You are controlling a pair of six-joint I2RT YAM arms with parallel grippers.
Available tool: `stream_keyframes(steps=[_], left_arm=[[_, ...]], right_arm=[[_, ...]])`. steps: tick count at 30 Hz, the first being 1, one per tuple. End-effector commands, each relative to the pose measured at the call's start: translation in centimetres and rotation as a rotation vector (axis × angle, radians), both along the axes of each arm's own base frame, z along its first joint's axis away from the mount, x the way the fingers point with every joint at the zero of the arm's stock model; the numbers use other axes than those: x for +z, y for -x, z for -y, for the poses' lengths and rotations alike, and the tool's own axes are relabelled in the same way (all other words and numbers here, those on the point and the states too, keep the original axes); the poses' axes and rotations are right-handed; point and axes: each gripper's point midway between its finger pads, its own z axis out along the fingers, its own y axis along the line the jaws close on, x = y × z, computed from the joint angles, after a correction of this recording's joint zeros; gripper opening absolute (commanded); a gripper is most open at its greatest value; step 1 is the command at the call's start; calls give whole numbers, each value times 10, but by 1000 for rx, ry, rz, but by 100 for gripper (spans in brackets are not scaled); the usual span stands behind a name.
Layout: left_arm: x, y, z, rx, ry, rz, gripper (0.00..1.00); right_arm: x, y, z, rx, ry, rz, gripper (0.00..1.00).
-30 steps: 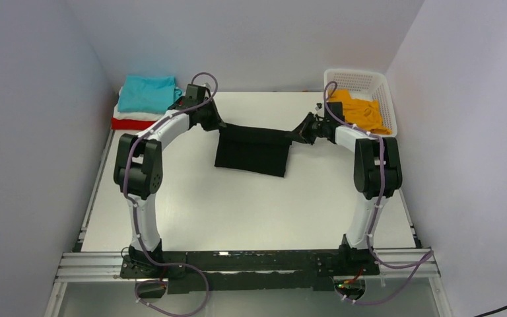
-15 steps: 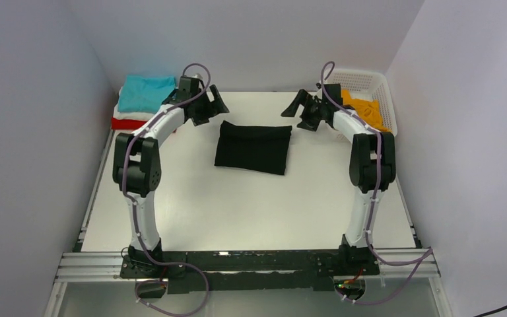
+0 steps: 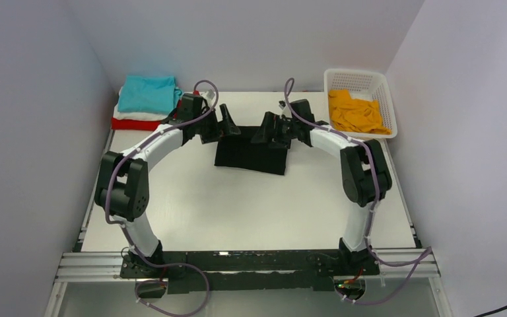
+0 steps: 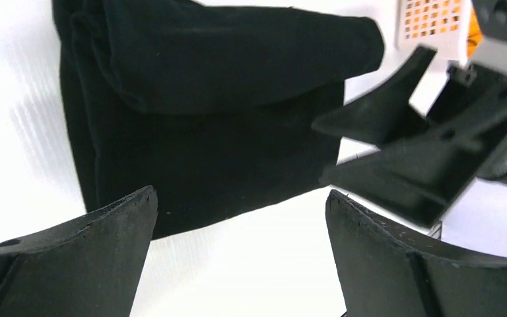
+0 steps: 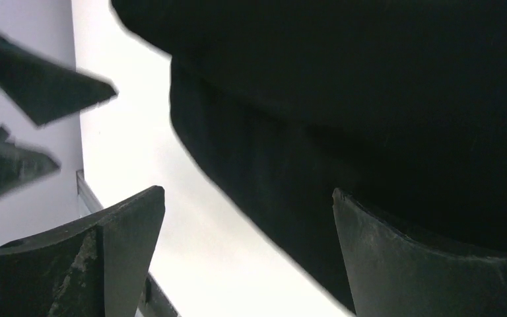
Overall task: Fold and stack the t-shirts
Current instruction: Smooth out wrinkles on the folded tshirt
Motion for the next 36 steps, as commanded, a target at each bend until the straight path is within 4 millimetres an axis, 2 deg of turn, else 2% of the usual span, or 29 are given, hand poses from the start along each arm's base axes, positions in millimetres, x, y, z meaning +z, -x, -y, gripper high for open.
stream_keyframes(steps=[1,2,3,5,8,11,15,19,22,23,26,27,28,30,32,34,36], left_arm=[[26,-12,-12,23,-44,103,99],[25,-14,-15,26,-65,93,99],[28,-17,-17,24,-78,99,99],[30,-19,-16,11,-80,104,100],[37,-23,-13,-21,-78,143,99],[42,-32,-9,-72,-101,170,99],[50,-46,15,-176,-19,212,99],[48,-71,38,-220,71,234,99],[35,-94,50,-224,107,225,99],[34,-104,55,-228,130,240,99],[18,-129,67,-221,173,231,99],[6,-136,69,-216,169,207,99],[-14,-144,69,-201,159,172,99],[-37,-153,66,-163,129,135,99],[-62,-156,58,-124,97,90,99],[-88,-150,52,-104,84,27,99],[-111,-139,44,-83,79,-55,100]], right_arm=[[4,-63,-1,-13,-20,103,100],[5,-82,2,-41,-6,117,100],[-6,-99,6,-62,6,104,100],[-5,-130,14,-109,3,109,100],[7,-159,23,-144,-23,129,100],[27,-157,24,-129,-57,165,100],[38,-132,32,-133,-65,184,100],[36,-107,35,-111,-114,159,100],[30,-106,33,-98,-151,137,100],[22,-109,34,-106,-151,121,100],[4,-121,40,-135,-152,89,100],[-2,-126,43,-147,-150,78,100],[-10,-129,46,-159,-153,62,100],[-22,-136,53,-187,-178,34,100],[-38,-137,59,-202,-197,-6,100],[-60,-132,61,-200,-191,-68,100],[-74,-124,61,-181,-180,-115,100]])
